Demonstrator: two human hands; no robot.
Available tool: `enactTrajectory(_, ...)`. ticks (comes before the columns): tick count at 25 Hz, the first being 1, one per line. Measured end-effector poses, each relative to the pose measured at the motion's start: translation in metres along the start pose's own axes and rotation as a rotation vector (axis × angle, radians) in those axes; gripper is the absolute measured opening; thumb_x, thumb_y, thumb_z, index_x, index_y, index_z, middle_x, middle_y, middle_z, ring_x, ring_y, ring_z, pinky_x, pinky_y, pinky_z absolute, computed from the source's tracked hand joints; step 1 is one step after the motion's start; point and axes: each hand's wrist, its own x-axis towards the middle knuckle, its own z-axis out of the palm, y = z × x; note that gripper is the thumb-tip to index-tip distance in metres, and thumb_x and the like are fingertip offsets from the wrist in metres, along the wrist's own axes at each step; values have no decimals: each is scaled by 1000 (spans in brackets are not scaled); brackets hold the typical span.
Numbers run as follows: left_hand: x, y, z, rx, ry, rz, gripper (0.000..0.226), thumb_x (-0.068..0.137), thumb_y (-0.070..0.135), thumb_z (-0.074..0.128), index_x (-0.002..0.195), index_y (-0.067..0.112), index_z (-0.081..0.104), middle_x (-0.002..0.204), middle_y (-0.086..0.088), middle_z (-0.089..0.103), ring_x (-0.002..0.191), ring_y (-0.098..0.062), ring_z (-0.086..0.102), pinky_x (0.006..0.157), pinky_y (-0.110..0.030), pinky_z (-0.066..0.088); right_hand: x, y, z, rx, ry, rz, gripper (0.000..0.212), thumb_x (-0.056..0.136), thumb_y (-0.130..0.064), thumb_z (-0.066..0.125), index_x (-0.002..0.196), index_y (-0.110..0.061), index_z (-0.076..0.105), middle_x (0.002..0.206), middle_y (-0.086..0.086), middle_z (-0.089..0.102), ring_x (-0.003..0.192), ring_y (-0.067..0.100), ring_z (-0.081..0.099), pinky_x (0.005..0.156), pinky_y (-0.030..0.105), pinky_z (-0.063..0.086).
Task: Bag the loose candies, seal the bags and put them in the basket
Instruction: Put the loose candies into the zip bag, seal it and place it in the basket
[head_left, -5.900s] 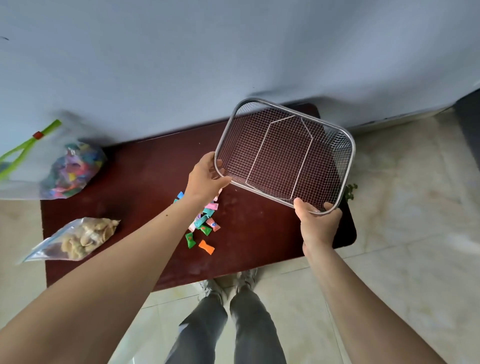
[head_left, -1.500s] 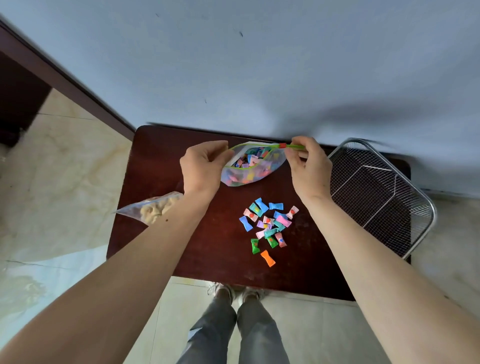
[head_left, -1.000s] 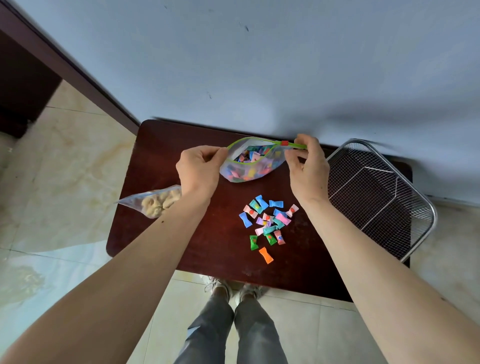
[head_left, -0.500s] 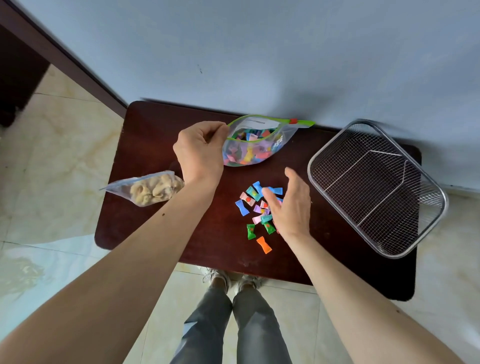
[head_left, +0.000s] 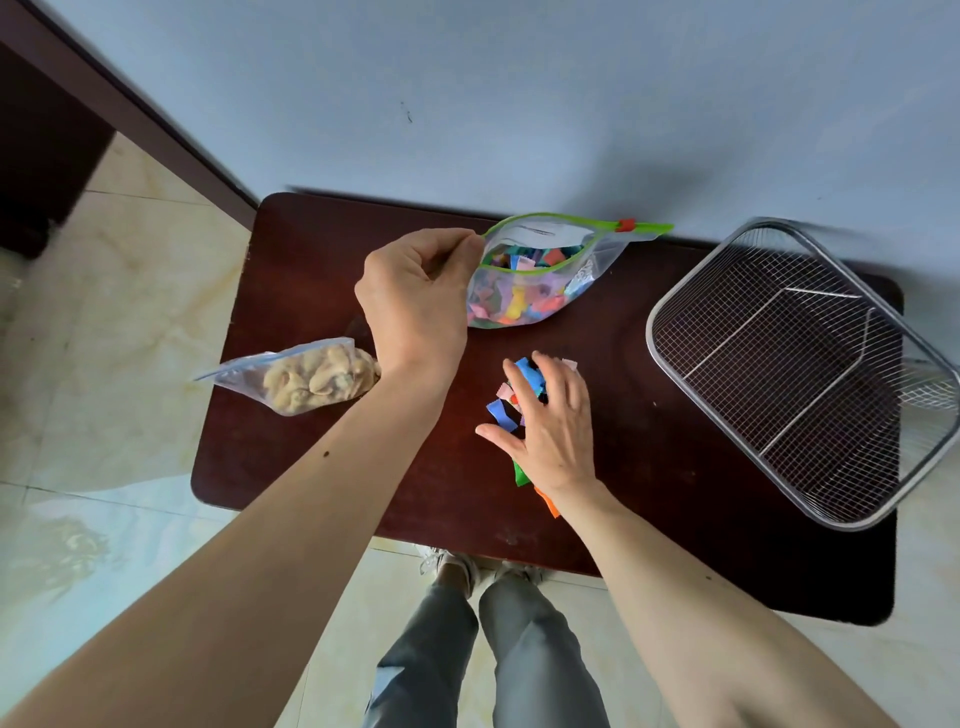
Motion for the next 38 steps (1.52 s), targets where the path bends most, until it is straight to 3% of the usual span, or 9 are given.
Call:
enactTrajectory(6,-2,-2,0,-16,-2,0,8,84,18,73,89,18,78,77,13,72,71,3,65,72,-13,49,9,4,11,-44,130,-134,31,89,-48,52,100,-21,63,99,9,62,86,28,60,71,40,52)
enactTrajectory(9,-2,-3,0,-16,-1,4,7,83,18,73,88,18,79,78,12,73,75,-1,67,75,-17,52,23,11,6,-57,221,-206,24,94,-38,52,92,-16,62,84,8,60,66,24,58,50,36,51)
enactTrajectory(13,-1,-4,0,-22,8,0,7,83,18,73,88,18,79,79,9,74,77,-4,69,78,-20,54,37,8,-9,100,273,-13,23,95,-30,51,85,-11,59,80,6,59,52,22,58,35,27,43)
enactTrajectory(19,-1,-5,-2,-10,-9,-11,7,82,16,74,87,19,78,77,13,73,75,-3,68,75,-17,52,33,-3,-41,555,353,419,19,95,-17,53,87,0,59,80,12,60,66,14,56,54,29,49)
enactTrajectory(21,0,-5,-3,-9,-17,-24,8,82,16,74,89,18,78,78,12,73,74,1,67,75,-15,52,31,-12,-58,675,473,564,24,95,-20,51,87,0,59,77,8,60,67,12,55,62,29,49)
enactTrajectory(24,1,-3,-5,23,-75,-35,18,85,15,71,102,17,76,92,9,75,81,9,66,81,-10,50,39,-29,-96,878,613,697,18,96,-15,50,81,-6,58,66,-6,53,60,0,52,60,18,46)
enactTrajectory(29,9,-3,-6,-57,-228,30,27,87,-5,55,97,17,67,108,5,72,106,-4,66,100,-32,51,84,-42,-152,1240,734,702,21,90,-27,50,68,-27,52,65,4,49,62,25,43,58,47,46)
enactTrajectory(33,13,-3,-7,-74,-414,36,39,91,-13,43,105,10,72,128,-5,63,129,-9,53,110,-23,41,112,-47,-164,1306,797,673,21,87,-29,51,67,-24,52,69,10,51,68,26,46,66,51,47)
enactTrajectory(38,17,-3,-8,-29,-498,16,45,96,-9,39,130,11,61,137,1,59,126,-1,52,101,-6,39,132,-55,-170,1475,762,713,25,94,-16,51,70,-15,50,65,9,47,60,23,44,54,38,43)
